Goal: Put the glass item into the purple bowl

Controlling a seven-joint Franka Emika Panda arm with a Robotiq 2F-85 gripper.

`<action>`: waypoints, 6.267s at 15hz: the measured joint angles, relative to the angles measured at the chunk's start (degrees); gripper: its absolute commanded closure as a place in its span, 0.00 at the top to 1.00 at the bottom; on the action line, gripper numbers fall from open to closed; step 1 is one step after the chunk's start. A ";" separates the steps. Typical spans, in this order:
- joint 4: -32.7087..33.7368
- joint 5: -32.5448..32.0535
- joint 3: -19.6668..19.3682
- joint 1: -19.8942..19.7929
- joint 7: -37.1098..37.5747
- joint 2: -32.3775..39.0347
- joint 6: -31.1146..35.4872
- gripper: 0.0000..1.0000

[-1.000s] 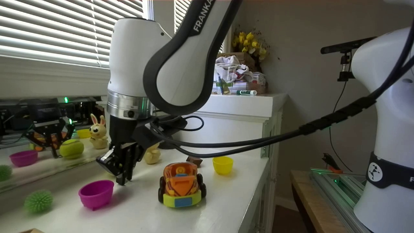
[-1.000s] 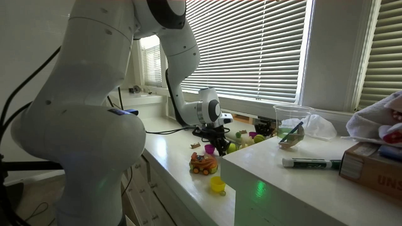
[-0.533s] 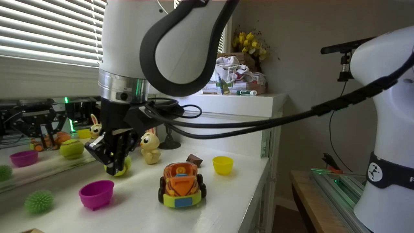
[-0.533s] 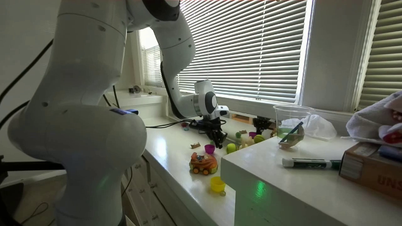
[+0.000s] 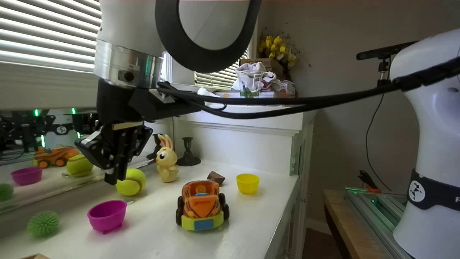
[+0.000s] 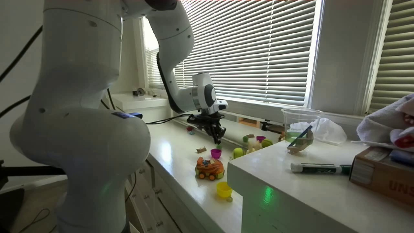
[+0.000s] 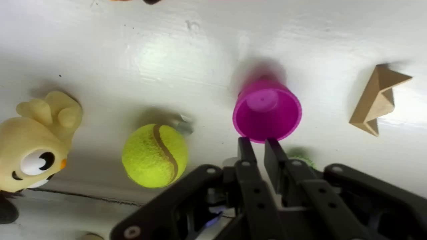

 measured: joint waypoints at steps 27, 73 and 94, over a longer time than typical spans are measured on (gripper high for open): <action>1.46 0.13 3.48 -7.86 0.91 3.13 8.64 1.00; 15.40 13.66 0.90 -8.03 -17.59 18.96 4.56 0.79; 15.92 13.26 -0.46 -6.41 -15.69 18.95 2.27 0.16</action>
